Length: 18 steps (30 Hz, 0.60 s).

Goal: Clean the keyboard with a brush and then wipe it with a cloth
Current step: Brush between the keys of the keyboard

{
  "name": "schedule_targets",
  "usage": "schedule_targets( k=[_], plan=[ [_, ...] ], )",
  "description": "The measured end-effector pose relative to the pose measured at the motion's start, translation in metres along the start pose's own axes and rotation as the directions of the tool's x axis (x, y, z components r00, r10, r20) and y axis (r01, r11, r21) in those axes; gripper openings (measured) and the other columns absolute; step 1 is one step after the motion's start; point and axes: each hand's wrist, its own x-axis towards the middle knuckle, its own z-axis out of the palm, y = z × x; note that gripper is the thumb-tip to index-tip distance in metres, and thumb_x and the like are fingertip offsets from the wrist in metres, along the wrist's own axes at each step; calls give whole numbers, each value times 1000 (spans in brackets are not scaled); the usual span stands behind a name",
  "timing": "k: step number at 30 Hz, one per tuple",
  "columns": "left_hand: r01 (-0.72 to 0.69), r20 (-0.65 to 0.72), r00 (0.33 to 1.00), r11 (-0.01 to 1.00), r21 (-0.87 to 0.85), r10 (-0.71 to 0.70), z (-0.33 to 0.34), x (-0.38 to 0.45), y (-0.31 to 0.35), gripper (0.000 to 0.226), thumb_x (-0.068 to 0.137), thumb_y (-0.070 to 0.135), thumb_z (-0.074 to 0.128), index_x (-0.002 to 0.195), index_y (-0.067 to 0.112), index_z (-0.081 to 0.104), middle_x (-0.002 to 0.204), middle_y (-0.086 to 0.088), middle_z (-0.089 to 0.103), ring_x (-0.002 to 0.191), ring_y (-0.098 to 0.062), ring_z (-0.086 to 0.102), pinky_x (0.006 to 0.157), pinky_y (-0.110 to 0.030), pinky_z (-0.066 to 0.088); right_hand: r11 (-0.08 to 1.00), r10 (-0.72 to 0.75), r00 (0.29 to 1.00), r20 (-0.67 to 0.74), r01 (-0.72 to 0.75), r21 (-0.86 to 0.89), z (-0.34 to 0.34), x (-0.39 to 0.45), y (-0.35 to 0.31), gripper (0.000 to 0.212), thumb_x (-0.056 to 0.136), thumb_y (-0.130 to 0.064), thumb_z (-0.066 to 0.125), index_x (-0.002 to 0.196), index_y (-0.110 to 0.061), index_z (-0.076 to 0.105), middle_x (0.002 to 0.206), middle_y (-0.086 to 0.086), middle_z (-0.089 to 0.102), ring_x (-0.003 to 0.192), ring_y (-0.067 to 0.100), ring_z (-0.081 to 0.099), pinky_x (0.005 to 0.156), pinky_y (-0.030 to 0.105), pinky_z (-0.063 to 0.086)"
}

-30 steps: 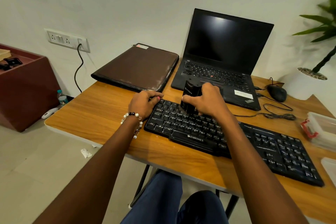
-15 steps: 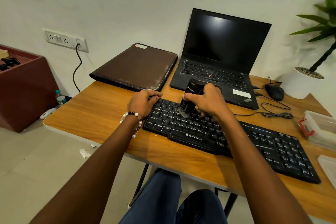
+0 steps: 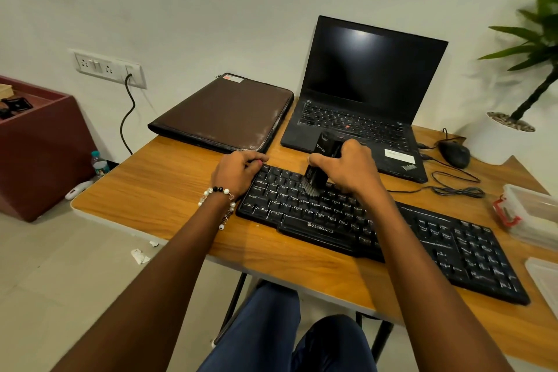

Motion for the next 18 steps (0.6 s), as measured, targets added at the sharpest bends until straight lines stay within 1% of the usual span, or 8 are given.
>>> schedule_targets(
  k=[2, 5, 8, 12, 13, 15, 16, 18],
  plan=[
    [-2, -4, 1000, 1000, -7, 2, 0, 0, 1, 21, 95, 26, 56, 110, 30, 70, 94, 4, 72, 74, -11, 61, 67, -34, 55, 1000, 6, 999, -43, -5, 25, -2, 1, 1, 33, 77, -43, 72, 72, -15, 55, 75, 3, 62, 65, 18, 59, 55, 35, 51],
    [1, -6, 1000, 1000, -8, -1, 0, 0, 1, 21, 94, 25, 57, 110, 30, 71, 93, 4, 71, 75, -12, 62, 68, -36, 55, 998, 14, 990, -138, -6, 55, 7, -4, 5, 38, 79, -45, 70, 75, -10, 57, 74, 4, 63, 67, 21, 63, 58, 37, 52],
    [-3, -7, 1000, 1000, -3, 3, -1, 0, 1, 21, 94, 26, 57, 110, 30, 71, 94, 4, 72, 76, -13, 63, 68, -36, 56, 999, 21, 990, -141, -15, 48, 13, -8, 7, 38, 78, -44, 69, 75, -8, 58, 71, 3, 62, 63, 21, 61, 52, 33, 47],
    [9, -7, 1000, 1000, 1, -9, 0, 0, 1, 21, 94, 27, 58, 109, 31, 71, 95, 5, 72, 77, -13, 63, 68, -36, 56, 998, 43, 999, -34, -42, 37, 5, -3, 3, 34, 76, -45, 71, 74, -14, 56, 75, 1, 63, 66, 17, 60, 61, 37, 52],
    [14, -7, 1000, 1000, -4, -14, 0, 0, 1, 20, 94, 27, 58, 109, 32, 71, 95, 5, 72, 78, -13, 64, 70, -38, 57, 997, 48, 998, -39, -45, 65, 4, -1, 3, 34, 76, -45, 71, 72, -15, 55, 75, 1, 63, 66, 17, 60, 62, 38, 52],
    [21, -7, 1000, 1000, -7, -21, 1, 0, 1, 20, 93, 28, 58, 108, 33, 71, 94, 6, 72, 79, -13, 65, 71, -42, 58, 991, 57, 992, -111, -43, 130, 8, 2, 2, 38, 76, -49, 70, 71, -14, 55, 76, 2, 64, 66, 18, 60, 61, 38, 52],
    [23, -6, 1000, 1000, -6, -23, 1, 0, 1, 20, 93, 28, 58, 108, 33, 71, 94, 6, 72, 79, -13, 65, 71, -42, 58, 991, 56, 987, -150, -36, 129, 11, 2, 1, 40, 76, -50, 70, 74, -12, 57, 76, 3, 65, 67, 19, 61, 60, 38, 53],
    [27, -3, 1000, 1000, -7, -27, 1, 0, 1, 20, 94, 28, 58, 109, 33, 70, 94, 6, 72, 78, -14, 65, 70, -41, 58, 996, 28, 984, -177, -14, 84, 20, -1, 0, 41, 78, -50, 68, 74, -10, 58, 73, 4, 65, 67, 21, 64, 55, 36, 52]
  ],
)
